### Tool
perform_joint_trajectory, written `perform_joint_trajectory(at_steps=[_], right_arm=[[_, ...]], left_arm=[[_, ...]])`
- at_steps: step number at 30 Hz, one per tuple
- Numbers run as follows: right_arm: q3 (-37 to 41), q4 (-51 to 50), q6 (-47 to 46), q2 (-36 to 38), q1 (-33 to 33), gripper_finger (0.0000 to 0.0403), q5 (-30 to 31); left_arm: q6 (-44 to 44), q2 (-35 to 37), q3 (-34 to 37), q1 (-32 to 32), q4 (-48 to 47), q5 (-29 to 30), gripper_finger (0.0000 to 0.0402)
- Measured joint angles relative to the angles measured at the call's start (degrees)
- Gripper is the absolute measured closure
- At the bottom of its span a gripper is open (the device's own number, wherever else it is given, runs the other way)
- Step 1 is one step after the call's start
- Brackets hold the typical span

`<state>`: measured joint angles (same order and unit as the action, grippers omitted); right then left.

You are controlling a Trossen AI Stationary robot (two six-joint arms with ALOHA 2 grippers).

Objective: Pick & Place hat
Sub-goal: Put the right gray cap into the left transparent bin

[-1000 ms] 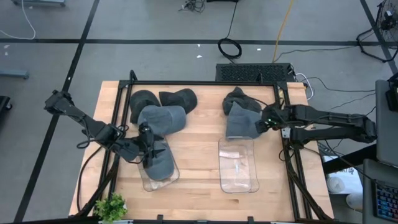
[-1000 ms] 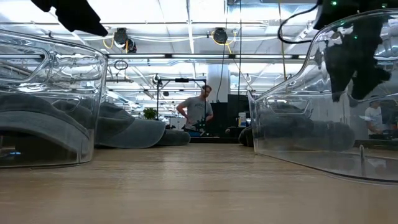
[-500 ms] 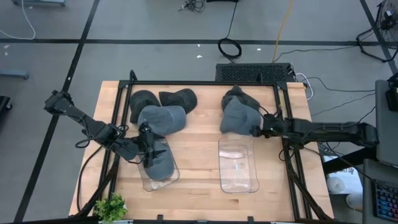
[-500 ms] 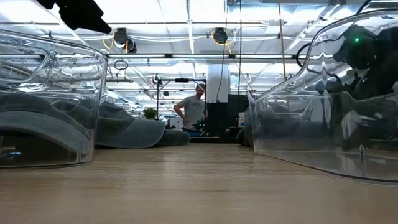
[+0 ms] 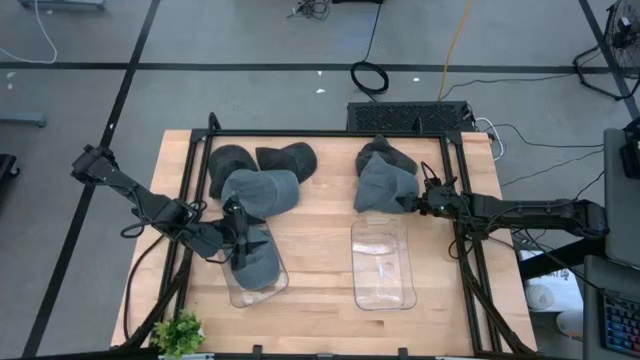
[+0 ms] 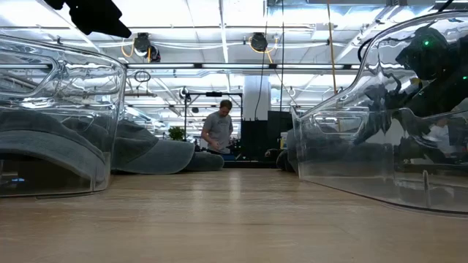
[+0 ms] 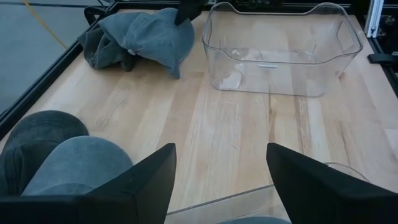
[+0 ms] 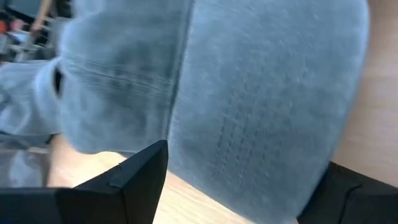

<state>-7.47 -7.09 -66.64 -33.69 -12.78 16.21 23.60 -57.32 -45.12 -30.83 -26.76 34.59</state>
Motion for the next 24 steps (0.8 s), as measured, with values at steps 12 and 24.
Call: perform_joint_trajectory(at_steps=[12,24], right_arm=[[0.34,7.55,3.21,0.04,0.11,0.0174,-2.97],[0.14,33.33,18.19,0.02,0.13,0.0391,-13.94]], left_arm=[[-0.37,0.0,0.0,0.0,-0.15,0.0,0.016],[-0.34,0.02,0.0,0.0,-0.17,-0.02,0.0157]])
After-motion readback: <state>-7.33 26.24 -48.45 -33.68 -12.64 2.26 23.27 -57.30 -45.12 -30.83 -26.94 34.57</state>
